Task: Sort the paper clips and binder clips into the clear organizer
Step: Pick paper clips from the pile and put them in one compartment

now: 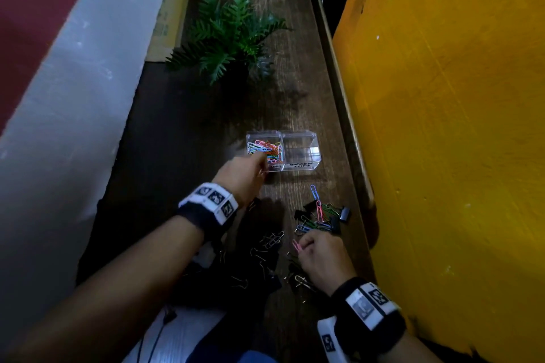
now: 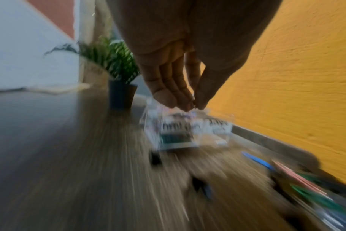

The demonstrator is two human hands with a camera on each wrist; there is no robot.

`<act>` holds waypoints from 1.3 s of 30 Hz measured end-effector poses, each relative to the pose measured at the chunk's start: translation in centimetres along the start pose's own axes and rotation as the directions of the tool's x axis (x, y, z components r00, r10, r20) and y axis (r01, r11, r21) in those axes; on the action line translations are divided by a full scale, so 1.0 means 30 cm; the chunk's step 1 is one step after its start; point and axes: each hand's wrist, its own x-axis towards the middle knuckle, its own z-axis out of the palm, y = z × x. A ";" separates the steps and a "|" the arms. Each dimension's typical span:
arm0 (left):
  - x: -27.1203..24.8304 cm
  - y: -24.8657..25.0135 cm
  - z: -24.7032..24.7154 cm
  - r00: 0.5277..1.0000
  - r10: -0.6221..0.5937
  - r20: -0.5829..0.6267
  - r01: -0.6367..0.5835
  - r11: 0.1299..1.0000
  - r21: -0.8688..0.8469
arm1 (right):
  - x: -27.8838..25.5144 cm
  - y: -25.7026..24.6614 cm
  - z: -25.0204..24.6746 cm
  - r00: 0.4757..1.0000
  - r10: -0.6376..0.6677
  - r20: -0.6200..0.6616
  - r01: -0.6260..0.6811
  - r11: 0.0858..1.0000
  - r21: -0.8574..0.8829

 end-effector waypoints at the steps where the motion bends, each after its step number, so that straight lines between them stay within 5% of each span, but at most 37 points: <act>1: 0.034 0.007 -0.024 0.999 0.025 -0.026 -0.025 1.000 0.014 | 0.000 0.000 -0.014 1.000 -0.009 -0.019 0.009 1.000 0.014; 6: 0.180 0.014 -0.089 0.984 0.173 -0.052 -0.158 0.964 0.213 | 0.027 -0.011 -0.080 0.990 -0.060 -0.131 0.063 0.998 0.018; 14: 0.207 -0.042 -0.010 0.991 0.124 0.054 -0.134 0.950 0.281 | 0.182 -0.115 -0.179 0.960 -0.194 -0.201 0.191 0.981 -0.033; 23: -0.030 -0.090 0.039 0.948 0.040 -0.316 -0.051 0.998 -0.026 | 0.456 -0.338 -0.192 0.885 -0.430 -0.178 0.375 0.885 -0.275; 29: -0.237 -0.066 0.195 0.992 0.079 -0.102 -0.082 0.996 -0.029 | 0.516 -0.339 -0.144 0.882 -0.464 -0.080 0.395 0.821 -0.412; 34: -0.248 -0.011 0.258 0.977 0.151 0.149 -0.167 0.980 0.105 | 0.424 -0.240 -0.153 0.824 -0.537 -0.181 0.473 0.827 -0.304; 39: -0.245 -0.051 0.245 0.986 0.090 0.142 -0.103 0.990 0.091 | 0.233 -0.035 -0.037 0.808 -0.588 -0.046 0.545 0.774 -0.321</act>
